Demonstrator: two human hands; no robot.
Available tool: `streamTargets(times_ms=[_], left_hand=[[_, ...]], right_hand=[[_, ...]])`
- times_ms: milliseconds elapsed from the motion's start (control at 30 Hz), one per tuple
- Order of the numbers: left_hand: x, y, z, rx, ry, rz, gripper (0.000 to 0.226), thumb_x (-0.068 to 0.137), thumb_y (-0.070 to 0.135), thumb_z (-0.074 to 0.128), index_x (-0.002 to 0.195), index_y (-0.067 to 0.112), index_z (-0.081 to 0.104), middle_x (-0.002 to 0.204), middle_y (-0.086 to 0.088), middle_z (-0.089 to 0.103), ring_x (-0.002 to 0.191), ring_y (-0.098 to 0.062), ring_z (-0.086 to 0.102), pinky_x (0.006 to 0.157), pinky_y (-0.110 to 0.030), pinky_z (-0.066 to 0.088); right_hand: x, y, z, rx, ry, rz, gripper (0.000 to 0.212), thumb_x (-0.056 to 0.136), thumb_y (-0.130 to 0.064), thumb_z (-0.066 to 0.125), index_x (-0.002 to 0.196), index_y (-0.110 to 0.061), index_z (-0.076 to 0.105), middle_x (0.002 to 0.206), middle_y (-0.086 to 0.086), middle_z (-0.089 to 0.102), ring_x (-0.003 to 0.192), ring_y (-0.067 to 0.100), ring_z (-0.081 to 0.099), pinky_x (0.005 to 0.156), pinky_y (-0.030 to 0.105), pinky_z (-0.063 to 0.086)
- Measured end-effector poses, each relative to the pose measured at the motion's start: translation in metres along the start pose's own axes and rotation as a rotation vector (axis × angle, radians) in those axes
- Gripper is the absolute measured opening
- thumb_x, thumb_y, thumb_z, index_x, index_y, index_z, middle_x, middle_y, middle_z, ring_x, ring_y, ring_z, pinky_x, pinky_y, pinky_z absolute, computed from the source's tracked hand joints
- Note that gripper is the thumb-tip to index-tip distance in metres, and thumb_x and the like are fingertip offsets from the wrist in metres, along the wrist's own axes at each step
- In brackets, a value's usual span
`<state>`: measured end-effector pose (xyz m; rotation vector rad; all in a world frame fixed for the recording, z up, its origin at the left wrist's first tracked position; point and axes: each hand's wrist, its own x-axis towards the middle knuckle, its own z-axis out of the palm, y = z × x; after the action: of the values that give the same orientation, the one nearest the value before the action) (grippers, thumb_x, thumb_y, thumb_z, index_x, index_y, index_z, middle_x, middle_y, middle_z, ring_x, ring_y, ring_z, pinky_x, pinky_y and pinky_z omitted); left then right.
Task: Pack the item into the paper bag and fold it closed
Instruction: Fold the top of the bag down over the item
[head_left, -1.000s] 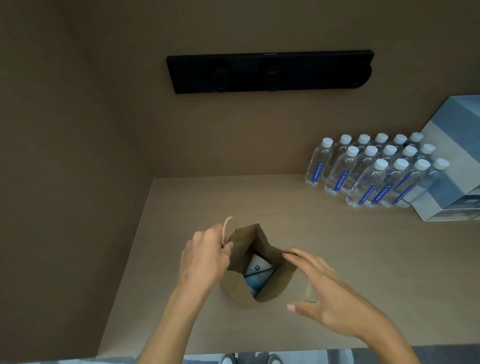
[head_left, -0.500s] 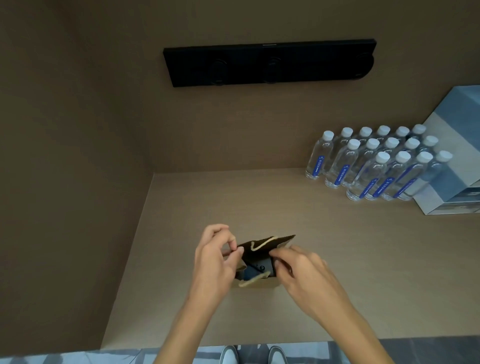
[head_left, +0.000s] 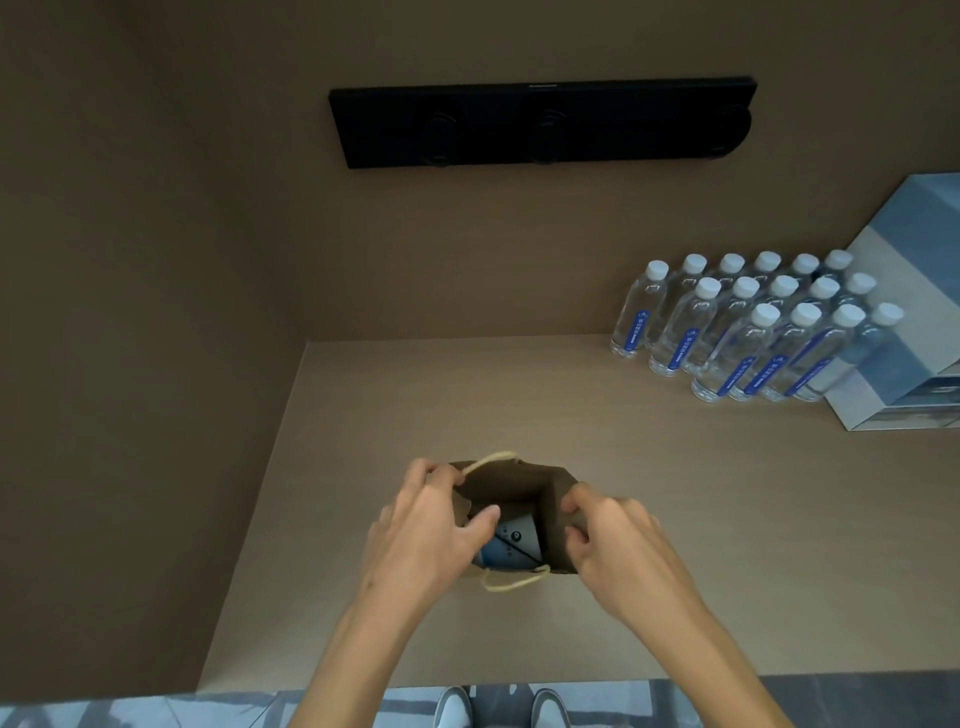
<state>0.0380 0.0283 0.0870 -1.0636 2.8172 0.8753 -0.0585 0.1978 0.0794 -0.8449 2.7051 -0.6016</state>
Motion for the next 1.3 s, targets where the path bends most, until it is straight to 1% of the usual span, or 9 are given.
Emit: streamTargets(times_ms=[100,267,433,567,733,967,1067,1200,1300], left_hand=[[-0.005,-0.002,-0.002,-0.057,0.019,-0.051,0.035,0.085,0.029,0.059,0.119,0.033,0.049,0.123,0.007,0.049,0.099,-0.027,0.058,0.081,-0.038,0.047],[-0.012,-0.011,-0.004,-0.112,-0.015,-0.018,0.063,0.079,0.000,0.048,0.130,0.036,0.043,0.136,0.004,0.049,0.118,-0.028,0.050,0.094,-0.037,0.041],[-0.020,-0.004,-0.002,-0.053,-0.066,-0.048,0.072,0.078,0.006,0.055,0.125,0.054,0.030,0.126,0.009,0.049,0.108,-0.030,0.055,0.086,-0.043,0.048],[-0.020,-0.002,0.000,-0.039,0.027,-0.059,0.069,0.076,0.004,0.058,0.120,0.051,0.035,0.110,0.005,0.050,0.094,-0.030,0.058,0.075,-0.043,0.051],[-0.015,0.001,0.006,-0.107,0.145,-0.066,0.053,0.080,0.008,0.064,0.122,0.040,0.051,0.120,-0.001,0.060,0.106,-0.032,0.059,0.083,-0.042,0.050],[-0.018,-0.003,0.004,-0.162,0.114,-0.032,0.070,0.073,-0.008,0.049,0.122,0.041,0.059,0.111,-0.002,0.072,0.106,-0.031,0.063,0.087,-0.040,0.055],[-0.021,-0.004,0.005,-0.136,0.051,0.001,0.072,0.074,-0.006,0.050,0.129,0.041,0.054,0.120,0.002,0.067,0.111,-0.027,0.060,0.090,-0.038,0.052],[-0.029,-0.008,0.010,-0.147,-0.028,0.026,0.074,0.078,0.001,0.052,0.135,0.046,0.039,0.116,0.011,0.052,0.101,-0.019,0.050,0.080,-0.030,0.043],[-0.035,-0.006,0.013,-0.182,-0.079,0.022,0.078,0.081,0.004,0.052,0.140,0.047,0.027,0.109,0.015,0.038,0.091,-0.010,0.040,0.078,-0.027,0.038]], right_hand=[[-0.002,0.002,0.000,-0.021,0.019,0.013,0.023,0.083,-0.022,0.045,0.103,-0.032,0.051,0.082,0.003,0.061,0.078,0.031,0.061,0.061,0.039,0.055],[-0.005,0.006,0.001,-0.011,0.027,0.040,0.047,0.081,-0.018,0.044,0.124,-0.036,0.048,0.081,0.003,0.055,0.086,0.034,0.061,0.060,0.034,0.048],[-0.005,0.005,-0.003,-0.009,0.042,0.044,0.055,0.082,-0.020,0.045,0.134,-0.038,0.040,0.076,0.001,0.049,0.076,0.031,0.057,0.057,0.030,0.039],[-0.013,0.004,-0.008,0.008,0.026,-0.008,0.058,0.084,-0.023,0.046,0.138,-0.039,0.035,0.070,0.000,0.051,0.069,0.029,0.055,0.054,0.032,0.042],[-0.020,-0.001,-0.007,0.024,0.004,-0.040,0.061,0.087,-0.024,0.051,0.144,-0.038,0.030,0.060,-0.008,0.048,0.057,0.015,0.050,0.051,0.029,0.038],[-0.019,-0.001,-0.011,0.037,0.050,0.078,0.061,0.082,-0.015,0.048,0.140,-0.034,0.041,0.051,-0.008,0.044,0.051,0.013,0.047,0.046,0.028,0.035],[-0.016,0.000,-0.012,0.049,0.042,0.096,0.058,0.085,-0.015,0.050,0.140,-0.032,0.041,0.051,-0.008,0.045,0.047,0.009,0.046,0.042,0.024,0.032],[-0.018,-0.004,-0.015,-0.005,0.068,0.116,0.053,0.085,-0.016,0.058,0.133,-0.033,0.042,0.059,-0.008,0.048,0.057,0.021,0.052,0.050,0.032,0.041],[-0.021,-0.005,-0.012,-0.211,0.180,-0.074,0.053,0.070,0.010,0.063,0.117,-0.014,0.060,0.074,0.000,0.054,0.069,0.026,0.049,0.056,0.036,0.040]])
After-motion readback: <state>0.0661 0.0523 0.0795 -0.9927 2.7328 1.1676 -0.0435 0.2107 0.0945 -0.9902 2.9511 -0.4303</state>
